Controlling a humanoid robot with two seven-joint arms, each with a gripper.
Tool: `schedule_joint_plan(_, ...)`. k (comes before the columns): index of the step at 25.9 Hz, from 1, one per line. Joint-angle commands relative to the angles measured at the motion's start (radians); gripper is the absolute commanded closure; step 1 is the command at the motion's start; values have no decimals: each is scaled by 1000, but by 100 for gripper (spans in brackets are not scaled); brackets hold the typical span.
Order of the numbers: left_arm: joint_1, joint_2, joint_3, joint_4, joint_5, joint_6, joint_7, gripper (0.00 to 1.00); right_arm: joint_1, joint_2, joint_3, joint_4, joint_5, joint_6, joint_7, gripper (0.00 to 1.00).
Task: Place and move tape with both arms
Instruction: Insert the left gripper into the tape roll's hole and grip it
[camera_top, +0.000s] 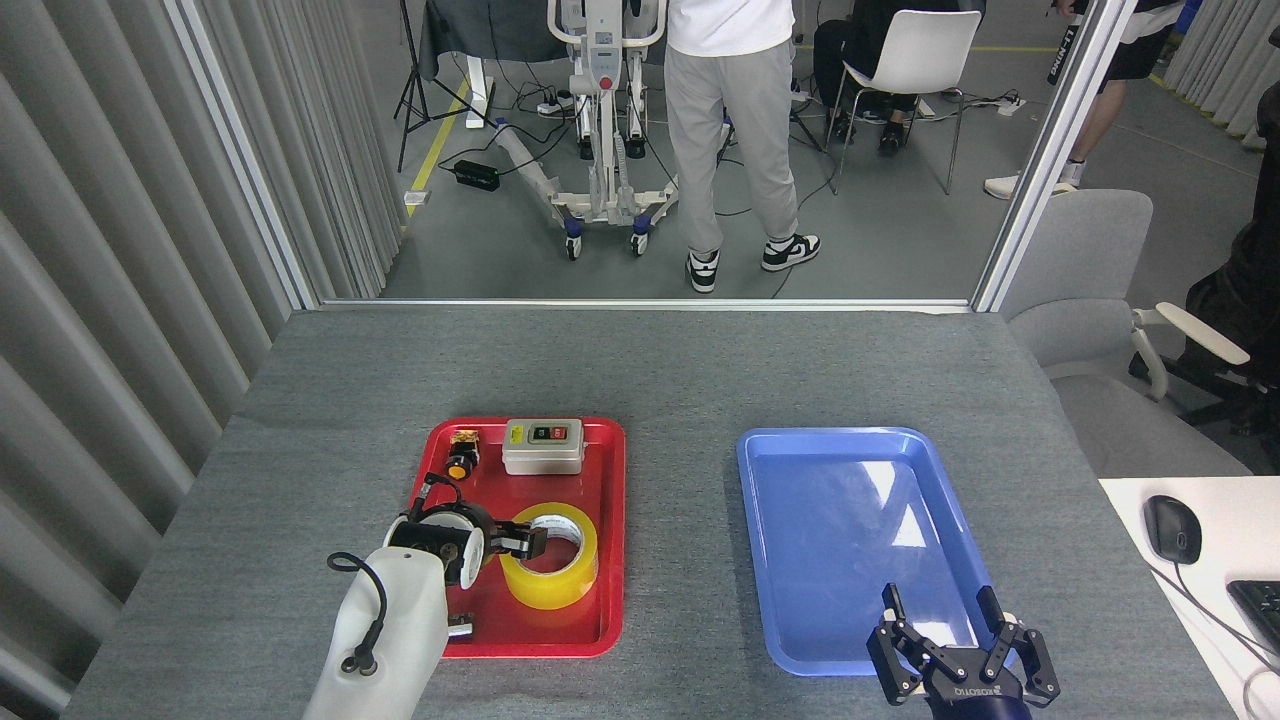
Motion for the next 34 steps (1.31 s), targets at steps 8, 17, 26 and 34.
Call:
schedule_joint_plan(8, 3, 7, 0, -13, 80, -32, -23, 0, -7, 13, 0, 14, 16, -1, 3, 0)
schedule_joint_plan(17, 5, 6, -3, 0, 83, -40, -23, 0, -10, 29, 0, 23, 16, -1, 3, 0)
schedule_joint_plan(26, 5, 0, -5, 33, 100, -40, -69, 0, -12, 30, -2, 22, 11, 4, 4, 0)
schedule_joint_plan(34, 5, -7, -18, 33, 125, -40, -64, 0, -7, 23, -2, 20, 11, 4, 6, 0)
